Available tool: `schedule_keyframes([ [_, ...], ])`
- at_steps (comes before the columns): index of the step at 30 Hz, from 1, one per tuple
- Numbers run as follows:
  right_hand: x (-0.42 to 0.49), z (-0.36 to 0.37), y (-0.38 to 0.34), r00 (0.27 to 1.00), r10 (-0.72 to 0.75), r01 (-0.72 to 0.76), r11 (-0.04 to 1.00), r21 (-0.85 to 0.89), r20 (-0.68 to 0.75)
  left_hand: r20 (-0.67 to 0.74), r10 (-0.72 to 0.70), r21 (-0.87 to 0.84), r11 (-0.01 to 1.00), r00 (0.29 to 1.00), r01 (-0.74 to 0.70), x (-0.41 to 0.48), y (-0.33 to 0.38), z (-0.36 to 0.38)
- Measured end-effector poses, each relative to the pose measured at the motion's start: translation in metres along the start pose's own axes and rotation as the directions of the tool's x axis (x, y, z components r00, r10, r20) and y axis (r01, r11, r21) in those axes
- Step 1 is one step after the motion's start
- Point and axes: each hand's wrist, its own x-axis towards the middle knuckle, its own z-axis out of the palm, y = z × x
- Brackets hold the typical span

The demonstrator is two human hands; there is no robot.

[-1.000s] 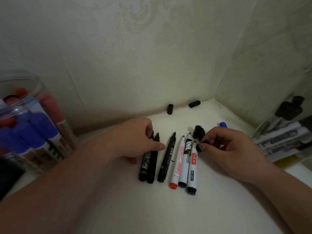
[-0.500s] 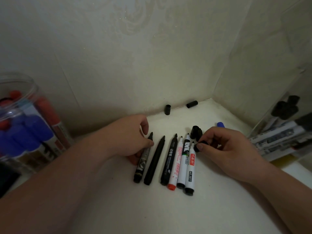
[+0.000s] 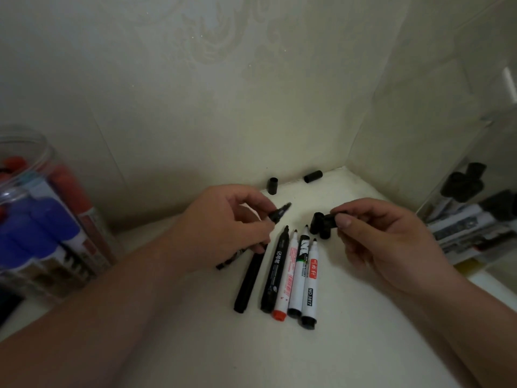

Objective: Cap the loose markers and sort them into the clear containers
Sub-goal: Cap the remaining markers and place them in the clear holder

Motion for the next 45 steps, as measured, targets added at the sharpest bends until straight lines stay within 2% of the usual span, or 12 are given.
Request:
schedule_keyframes([
  [3,-0.001,-0.001,0.000,0.996,-0.018,0.017,1.000,0.005,0.088,0.008,0.195,0.026,0.980,0.981,-0.195,-0.003,-0.006,0.010],
  [8,-0.009,0.006,-0.001,0.996,-0.039,0.045,0.997,-0.067,0.082,0.039,0.326,0.084,0.941,0.944,-0.329,-0.006,-0.011,0.020],
  [14,-0.009,0.003,-0.003,0.993,-0.095,0.096,0.995,-0.010,0.066,0.020,0.345,0.143,0.928,0.938,-0.345,-0.005,-0.014,0.021],
  [19,-0.016,0.011,-0.007,0.991,-0.081,0.094,0.989,-0.118,0.107,0.027,0.371,0.175,0.912,0.928,-0.370,-0.006,-0.011,0.022],
  [23,-0.020,0.016,-0.010,0.974,-0.144,0.182,0.958,-0.222,0.177,0.102,0.403,0.281,0.866,0.910,-0.415,-0.009,-0.006,0.022],
  [25,-0.019,0.012,-0.011,0.956,-0.193,0.256,0.914,-0.313,0.220,0.128,0.426,0.317,0.838,0.895,-0.444,-0.010,-0.003,0.020],
  [28,-0.019,0.008,-0.015,0.919,-0.258,0.380,0.779,-0.499,0.299,0.207,0.464,0.393,0.767,0.861,-0.508,-0.011,0.001,0.020],
  [30,-0.021,0.007,-0.018,0.919,-0.250,0.380,0.764,-0.521,0.304,0.233,0.482,0.413,0.737,0.845,-0.535,-0.013,0.002,0.019],
  [34,-0.022,0.014,-0.022,0.968,-0.103,0.171,0.937,-0.303,0.228,0.192,0.540,0.387,0.726,0.819,-0.569,-0.013,0.004,0.019],
  [36,-0.022,0.020,-0.025,0.978,-0.045,0.083,0.980,-0.183,0.203,0.165,0.582,0.390,0.703,0.796,-0.594,-0.014,0.005,0.021],
  [41,-0.022,0.029,-0.032,0.974,0.151,-0.166,0.983,0.078,0.169,0.102,0.661,0.453,0.634,0.743,-0.626,-0.017,0.004,0.025],
  [45,-0.022,0.033,-0.032,0.977,0.171,-0.192,0.966,0.175,0.127,0.082,0.666,0.474,0.629,0.742,-0.617,-0.018,0.006,0.028],
])
